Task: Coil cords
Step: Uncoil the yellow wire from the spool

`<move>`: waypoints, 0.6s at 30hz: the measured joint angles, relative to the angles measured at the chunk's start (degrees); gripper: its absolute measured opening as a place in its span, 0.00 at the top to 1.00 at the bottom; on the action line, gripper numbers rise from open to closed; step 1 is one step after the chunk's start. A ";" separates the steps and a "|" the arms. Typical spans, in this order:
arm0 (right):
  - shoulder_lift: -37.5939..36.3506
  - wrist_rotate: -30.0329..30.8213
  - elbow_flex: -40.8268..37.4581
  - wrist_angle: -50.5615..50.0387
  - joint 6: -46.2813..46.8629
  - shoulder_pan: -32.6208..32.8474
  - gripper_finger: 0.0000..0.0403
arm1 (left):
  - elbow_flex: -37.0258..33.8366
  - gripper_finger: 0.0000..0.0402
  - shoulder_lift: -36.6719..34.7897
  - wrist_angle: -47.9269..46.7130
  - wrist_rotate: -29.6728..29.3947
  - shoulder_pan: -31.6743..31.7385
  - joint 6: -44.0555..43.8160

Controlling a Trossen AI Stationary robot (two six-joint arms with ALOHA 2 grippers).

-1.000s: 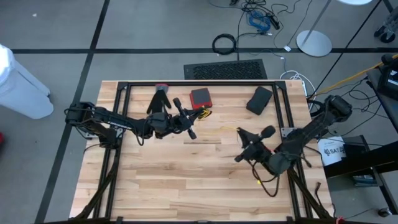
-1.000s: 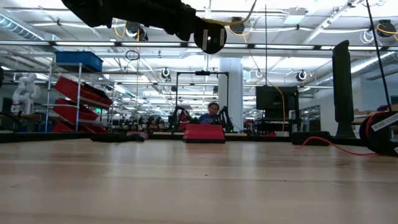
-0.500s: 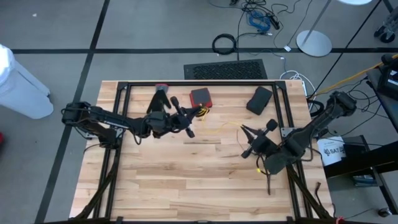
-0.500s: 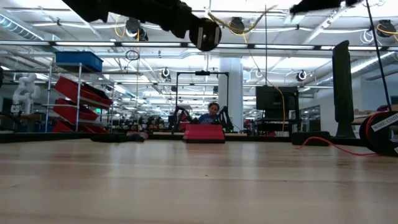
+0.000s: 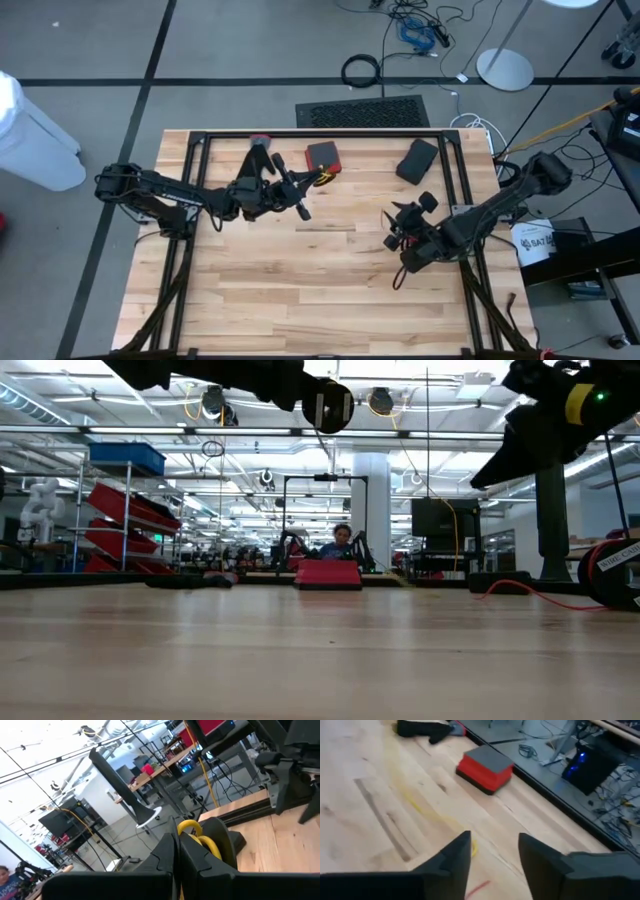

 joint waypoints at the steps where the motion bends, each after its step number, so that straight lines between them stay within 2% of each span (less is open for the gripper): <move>1: 0.29 0.03 -0.02 1.52 -1.02 0.05 0.59 | 0.00 0.98 0.00 0.02 0.01 0.00 0.00; 4: 1.36 0.97 -0.02 10.72 -8.95 0.00 0.56 | 0.00 0.98 0.00 -0.07 0.01 0.00 0.00; 10: 7.27 -0.21 0.00 40.26 -36.38 -1.54 0.59 | 0.00 0.98 0.00 0.01 0.45 0.00 -0.16; 13: 11.74 -4.33 0.00 52.84 -46.33 -4.16 0.60 | 0.01 0.98 0.00 0.01 0.96 0.00 -0.46; 16: 16.81 -10.28 0.00 64.52 -52.87 -7.64 0.61 | 0.00 0.98 0.00 0.03 1.48 -0.01 -0.50; 18: 19.84 -11.93 0.00 71.48 -56.49 -9.86 0.61 | 0.00 0.98 0.00 0.03 1.58 -0.20 -0.55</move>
